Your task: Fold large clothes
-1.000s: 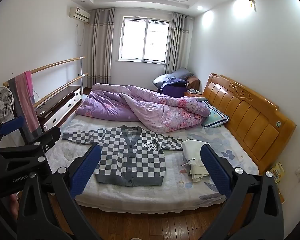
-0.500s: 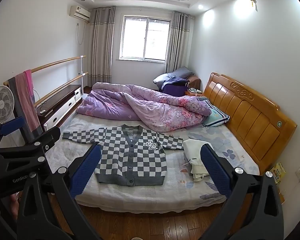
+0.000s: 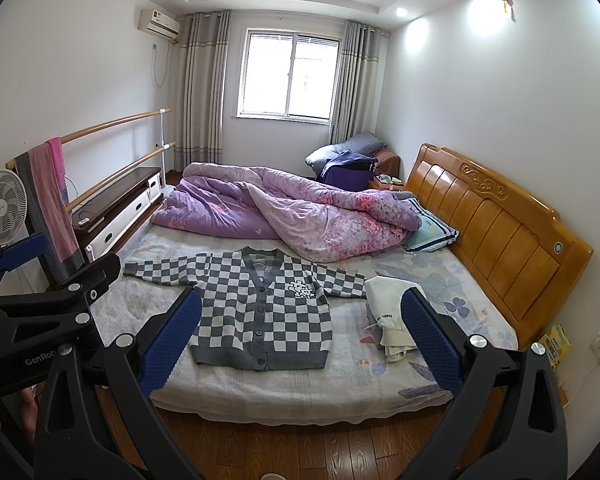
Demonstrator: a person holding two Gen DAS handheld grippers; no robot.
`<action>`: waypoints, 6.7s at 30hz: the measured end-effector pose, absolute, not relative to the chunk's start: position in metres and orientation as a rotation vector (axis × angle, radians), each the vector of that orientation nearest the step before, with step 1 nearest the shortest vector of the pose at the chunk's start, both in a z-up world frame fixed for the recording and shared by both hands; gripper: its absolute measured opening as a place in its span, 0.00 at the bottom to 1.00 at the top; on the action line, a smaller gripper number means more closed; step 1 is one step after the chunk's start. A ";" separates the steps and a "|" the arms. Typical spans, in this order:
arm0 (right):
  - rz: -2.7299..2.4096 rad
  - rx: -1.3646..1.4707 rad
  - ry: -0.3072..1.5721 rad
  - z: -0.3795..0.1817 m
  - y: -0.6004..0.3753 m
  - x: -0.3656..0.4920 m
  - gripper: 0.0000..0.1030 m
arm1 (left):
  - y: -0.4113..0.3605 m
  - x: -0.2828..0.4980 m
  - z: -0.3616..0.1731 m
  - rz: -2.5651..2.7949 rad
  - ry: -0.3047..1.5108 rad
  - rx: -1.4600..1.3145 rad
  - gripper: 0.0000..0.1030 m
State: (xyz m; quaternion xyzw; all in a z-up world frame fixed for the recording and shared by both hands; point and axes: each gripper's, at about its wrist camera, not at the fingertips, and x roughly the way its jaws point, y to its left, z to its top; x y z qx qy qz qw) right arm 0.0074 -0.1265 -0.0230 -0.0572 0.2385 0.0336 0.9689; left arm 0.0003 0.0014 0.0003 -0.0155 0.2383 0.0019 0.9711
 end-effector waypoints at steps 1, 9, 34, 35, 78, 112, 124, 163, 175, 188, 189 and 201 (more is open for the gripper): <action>0.066 -0.115 0.482 -0.022 -0.127 0.008 0.93 | 0.002 0.000 0.000 0.003 0.482 -0.032 0.95; 0.065 -0.118 0.484 -0.028 -0.128 0.006 0.93 | 0.005 0.001 -0.001 0.003 0.483 -0.030 0.95; 0.066 -0.121 0.487 -0.030 -0.126 0.007 0.93 | 0.004 0.001 -0.009 0.008 0.484 -0.028 0.95; 0.066 -0.121 0.488 -0.030 -0.126 0.007 0.93 | 0.004 0.001 -0.008 0.007 0.485 -0.027 0.95; 0.111 -0.121 0.566 -0.037 -0.161 0.088 0.93 | -0.021 0.075 -0.047 0.046 0.562 -0.024 0.95; 0.101 -0.147 0.682 -0.073 -0.166 0.222 0.93 | -0.023 0.240 -0.087 0.009 0.679 -0.057 0.95; 0.033 -0.134 0.728 -0.087 -0.043 0.318 0.93 | 0.112 0.349 -0.107 -0.092 0.751 -0.095 0.95; 0.354 -0.126 1.343 -0.501 0.257 0.678 0.43 | 0.656 0.600 -0.589 0.448 1.061 -0.938 0.94; 0.340 0.035 1.378 -0.572 0.238 0.721 0.17 | 0.689 0.620 -0.637 0.510 1.053 -0.932 0.22; 0.373 0.135 1.580 -0.649 0.253 0.753 0.09 | 0.630 0.634 -0.490 0.354 0.813 -0.617 0.10; 0.386 0.143 1.588 -0.649 0.250 0.754 0.09 | 0.616 0.638 -0.474 0.331 0.789 -0.599 0.10; 0.428 0.281 1.364 -0.545 0.031 0.777 0.14 | 0.319 0.728 -0.380 0.021 0.709 -0.341 0.10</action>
